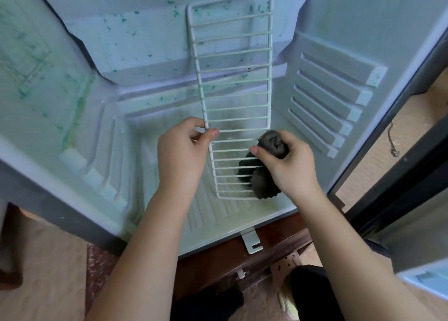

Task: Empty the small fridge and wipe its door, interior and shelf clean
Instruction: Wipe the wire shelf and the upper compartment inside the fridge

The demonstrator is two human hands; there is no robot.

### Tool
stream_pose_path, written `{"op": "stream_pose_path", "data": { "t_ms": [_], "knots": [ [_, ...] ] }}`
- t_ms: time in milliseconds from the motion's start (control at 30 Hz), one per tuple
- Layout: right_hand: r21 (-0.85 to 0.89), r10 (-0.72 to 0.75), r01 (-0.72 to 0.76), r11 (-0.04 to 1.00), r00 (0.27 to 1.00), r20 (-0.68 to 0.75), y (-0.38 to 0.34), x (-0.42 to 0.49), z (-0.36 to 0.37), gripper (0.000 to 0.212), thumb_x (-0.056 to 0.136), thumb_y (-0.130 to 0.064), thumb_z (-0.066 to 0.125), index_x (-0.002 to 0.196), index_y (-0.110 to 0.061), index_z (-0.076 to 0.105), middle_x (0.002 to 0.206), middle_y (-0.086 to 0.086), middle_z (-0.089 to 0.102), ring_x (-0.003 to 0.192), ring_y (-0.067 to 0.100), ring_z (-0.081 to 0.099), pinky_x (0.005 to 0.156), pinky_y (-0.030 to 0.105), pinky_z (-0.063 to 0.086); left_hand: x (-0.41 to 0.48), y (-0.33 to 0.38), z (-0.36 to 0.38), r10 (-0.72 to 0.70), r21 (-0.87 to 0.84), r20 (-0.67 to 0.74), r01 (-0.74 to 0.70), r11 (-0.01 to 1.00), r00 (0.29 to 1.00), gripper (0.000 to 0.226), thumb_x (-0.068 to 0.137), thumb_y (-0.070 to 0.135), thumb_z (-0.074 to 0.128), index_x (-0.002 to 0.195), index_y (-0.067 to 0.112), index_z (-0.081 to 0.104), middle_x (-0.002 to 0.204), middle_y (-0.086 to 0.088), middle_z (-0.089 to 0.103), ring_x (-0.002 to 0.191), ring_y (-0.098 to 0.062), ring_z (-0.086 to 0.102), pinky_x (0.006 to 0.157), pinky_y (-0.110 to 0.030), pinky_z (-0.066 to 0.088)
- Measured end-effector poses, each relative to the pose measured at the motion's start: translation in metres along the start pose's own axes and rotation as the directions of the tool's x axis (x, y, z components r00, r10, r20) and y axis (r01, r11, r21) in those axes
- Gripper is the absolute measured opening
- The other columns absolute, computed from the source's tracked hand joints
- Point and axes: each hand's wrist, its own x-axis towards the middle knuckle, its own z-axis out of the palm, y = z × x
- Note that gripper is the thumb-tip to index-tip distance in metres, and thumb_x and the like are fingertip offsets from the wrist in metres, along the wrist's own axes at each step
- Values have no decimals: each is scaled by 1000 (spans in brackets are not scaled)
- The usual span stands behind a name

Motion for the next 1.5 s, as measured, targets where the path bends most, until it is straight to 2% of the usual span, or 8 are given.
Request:
{"op": "stream_pose_path", "data": {
  "t_ms": [133, 333, 500, 633, 833, 1000, 1300, 1500],
  "knots": [
    [-89, -50, 35, 995, 984, -171, -8, -31, 8, 17, 76, -24, 80, 84, -27, 65, 71, -19, 64, 70, -5, 60, 66, 10, 45, -14, 34, -10, 107, 24, -234, -105, 994, 966, 22, 87, 35, 70, 96, 16, 68, 72, 12, 63, 64, 3, 60, 65, -5, 40],
    [-220, -146, 83, 972, 946, -288, -12, -60, 31, 14, 77, -20, 68, 91, -21, 65, 75, -11, 62, 67, 9, 55, 56, 27, 43, -43, 84, 1, 244, 0, -207, -250, 968, 947, 44, 77, 53, 68, 102, 17, 67, 90, 5, 71, 79, -12, 68, 73, -35, 56],
    [-298, -277, 170, 939, 888, -367, -16, -64, 47, 18, 67, -10, 62, 84, -13, 65, 67, -18, 43, 61, 6, 38, 46, 15, 25, -40, 81, 10, 322, 163, -261, -287, 944, 910, 41, 77, 43, 76, 96, 8, 67, 87, -3, 71, 72, -25, 68, 64, -38, 55],
    [-362, -377, 260, 895, 875, -305, -16, -67, 48, 25, 63, -4, 62, 87, -11, 66, 68, -6, 57, 59, 12, 43, 44, 19, 28, -39, 84, 10, 360, 215, -302, -305, 928, 883, 21, 80, 28, 71, 87, 8, 66, 74, -1, 70, 59, -22, 65, 54, -29, 50],
    [-231, -412, 406, 884, 911, 22, -20, -59, 23, 17, 79, -37, 56, 91, -27, 61, 84, -12, 59, 69, -5, 45, 58, 9, 32, -34, 69, -3, 482, 330, -292, -386, 862, 826, 26, 89, 21, 55, 67, 8, 54, 50, -4, 53, 42, -23, 45, 45, -29, 28],
    [-146, -244, 245, 958, 969, 28, -21, -40, 0, 37, 81, -51, 65, 106, -24, 70, 103, -10, 69, 95, 7, 64, 82, 29, 52, -34, 64, -21, 322, -24, -234, -337, 941, 917, 21, 94, 24, 48, 83, 13, 62, 72, 2, 70, 66, -15, 71, 63, -38, 57],
    [-330, -46, 55, 942, 998, 37, -26, -23, -22, 36, 87, -46, 59, 111, -21, 69, 98, 0, 54, 86, 18, 58, 77, 38, 50, -18, 54, -23, -17, -447, -125, -41, 893, 992, 20, 101, 11, 47, 94, 16, 65, 82, -2, 71, 70, -17, 73, 65, -21, 54],
    [-156, 3, -16, 988, 997, -79, -38, -5, -25, 27, 88, -39, 64, 104, -18, 59, 96, -1, 58, 81, 10, 55, 59, 12, 37, 1, 39, -14, -57, -588, -105, -16, 808, 993, 20, 103, 13, 44, 92, 16, 61, 88, -7, 69, 77, -22, 73, 72, -25, 52]
  ]
}}
